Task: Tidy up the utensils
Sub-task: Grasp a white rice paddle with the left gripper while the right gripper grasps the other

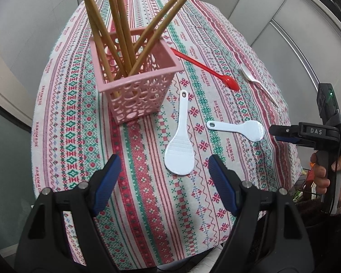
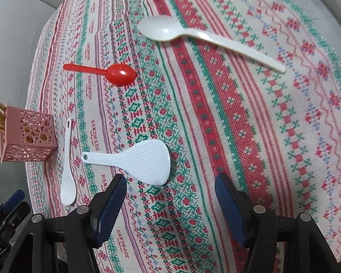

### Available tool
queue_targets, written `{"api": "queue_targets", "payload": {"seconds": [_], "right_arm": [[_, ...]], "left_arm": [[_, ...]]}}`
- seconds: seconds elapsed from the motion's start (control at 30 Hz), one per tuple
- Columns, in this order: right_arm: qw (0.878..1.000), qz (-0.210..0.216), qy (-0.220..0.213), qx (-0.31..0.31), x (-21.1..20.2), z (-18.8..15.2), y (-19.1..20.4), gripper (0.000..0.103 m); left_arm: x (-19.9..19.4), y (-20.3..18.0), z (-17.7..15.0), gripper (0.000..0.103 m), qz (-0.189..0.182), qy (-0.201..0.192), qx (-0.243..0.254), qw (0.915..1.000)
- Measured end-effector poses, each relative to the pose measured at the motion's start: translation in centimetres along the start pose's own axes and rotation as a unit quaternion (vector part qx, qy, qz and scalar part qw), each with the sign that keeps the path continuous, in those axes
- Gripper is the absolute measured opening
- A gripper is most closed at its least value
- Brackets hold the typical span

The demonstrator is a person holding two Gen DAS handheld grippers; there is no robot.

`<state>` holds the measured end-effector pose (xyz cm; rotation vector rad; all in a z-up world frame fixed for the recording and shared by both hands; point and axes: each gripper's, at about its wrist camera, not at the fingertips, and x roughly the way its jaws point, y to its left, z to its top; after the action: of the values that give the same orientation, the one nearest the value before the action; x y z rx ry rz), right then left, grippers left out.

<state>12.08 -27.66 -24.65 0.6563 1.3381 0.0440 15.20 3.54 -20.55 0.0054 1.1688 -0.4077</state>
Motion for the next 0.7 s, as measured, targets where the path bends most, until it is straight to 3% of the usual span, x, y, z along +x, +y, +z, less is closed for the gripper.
{"api": "queue_targets", "payload": {"seconds": [0.2,0.43,0.57,0.6,0.7], "right_arm": [[1.0,0.025,0.014,0.009,1.6,0.3,-0.1,0.042],[0.998,0.055,0.002,0.029,2.5,0.6,-0.3,0.035],[0.997,0.064,-0.002,0.048,2.6,1.0,-1.2,0.021],[0.997,0.063,-0.002,0.05,2.6,1.0,-1.4,0.011],[0.995,0.081,0.001,0.066,2.5,1.2,-2.1,0.008]], "left_arm": [[0.4,0.2,-0.1,0.079,-0.008,0.006,-0.007,0.9999],[0.9,0.8,-0.2,0.079,-0.024,0.018,-0.025,0.9992],[1.4,1.4,-0.4,0.079,-0.041,0.025,-0.057,0.9973],[1.6,1.6,-0.5,0.079,-0.049,0.028,-0.068,0.9961],[2.1,2.2,-1.2,0.072,-0.076,0.034,-0.113,0.9901]]}}
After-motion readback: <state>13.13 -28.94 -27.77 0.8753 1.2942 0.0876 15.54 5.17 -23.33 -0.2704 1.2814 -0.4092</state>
